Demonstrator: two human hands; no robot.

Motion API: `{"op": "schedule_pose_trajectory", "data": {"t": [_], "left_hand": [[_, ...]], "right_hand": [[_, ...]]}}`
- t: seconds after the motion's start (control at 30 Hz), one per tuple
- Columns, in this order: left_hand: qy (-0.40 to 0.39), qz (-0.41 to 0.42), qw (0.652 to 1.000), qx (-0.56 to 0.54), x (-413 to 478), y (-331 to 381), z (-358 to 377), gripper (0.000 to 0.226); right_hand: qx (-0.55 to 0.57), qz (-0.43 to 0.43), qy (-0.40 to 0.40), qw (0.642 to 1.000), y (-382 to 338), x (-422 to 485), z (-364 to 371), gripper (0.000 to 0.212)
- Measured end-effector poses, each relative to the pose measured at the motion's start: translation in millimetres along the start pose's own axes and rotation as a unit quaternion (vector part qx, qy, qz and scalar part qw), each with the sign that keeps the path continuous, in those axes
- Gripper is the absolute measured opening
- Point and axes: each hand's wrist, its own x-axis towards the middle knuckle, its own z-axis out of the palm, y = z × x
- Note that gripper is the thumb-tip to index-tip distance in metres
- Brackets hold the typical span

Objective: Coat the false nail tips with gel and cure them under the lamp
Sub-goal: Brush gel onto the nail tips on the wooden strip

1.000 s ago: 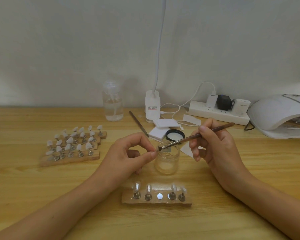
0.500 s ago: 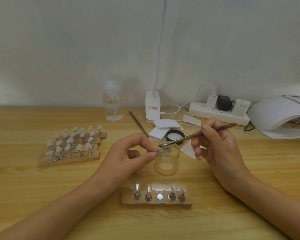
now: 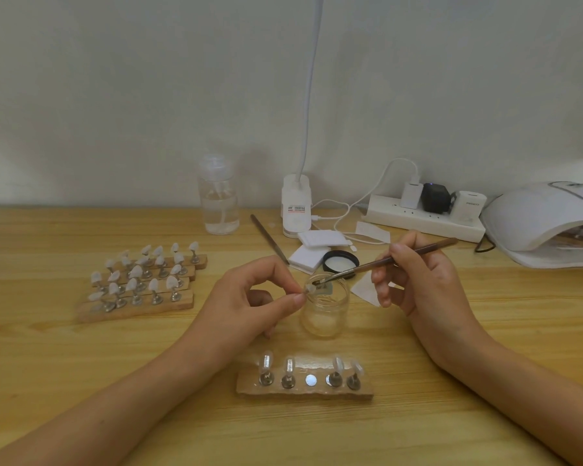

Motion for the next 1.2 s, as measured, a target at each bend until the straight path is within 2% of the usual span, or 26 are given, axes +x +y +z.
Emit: {"op": "schedule_pose_trajectory", "data": {"t": [0.13,0.3,0.43,0.6,0.73,0.87,1.0,1.13,1.2], "left_hand": [[0.001,0.001,1.000,0.003,0.1,0.1,-0.1,0.010],[0.005,-0.002,1.000,0.007,0.8,-0.3,0.4,0.013],[0.006,-0.003,1.000,0.011,0.5,0.6,-0.1,0.015],[0.005,-0.005,1.000,0.010,-0.4,2.0,0.5,0.014],[0.009,-0.008,1.000,0.012,-0.2,2.9,0.7,0.014],[0.011,-0.015,1.000,0.009,-0.3,3.5,0.8,0.014],[0.011,-0.017,1.000,0.012,-0.5,4.0,0.7,0.014],[0.012,-0.019,1.000,0.016,-0.4,3.7,1.0,0.015],[0.012,-0.020,1.000,0.017,-0.6,3.8,1.1,0.016]], "right_hand": [[0.012,-0.013,-0.033,0.999,-1.1,-1.3,2.4,0.021],[0.010,0.000,0.006,1.000,-0.2,0.1,-0.2,0.020],[0.019,-0.010,-0.031,0.999,-2.4,-1.6,3.2,0.020],[0.008,-0.002,0.007,1.000,-2.1,-0.5,0.8,0.021],[0.009,-0.008,-0.029,1.000,-4.3,-2.4,3.9,0.022],[-0.008,0.002,0.014,1.000,-2.0,-0.2,0.6,0.026],[-0.008,-0.021,-0.019,1.000,-3.9,-1.6,3.9,0.025],[-0.014,-0.013,0.011,1.000,-3.5,-1.1,1.4,0.027],[0.006,-0.023,-0.009,1.000,-4.8,-1.4,2.4,0.028]]}}
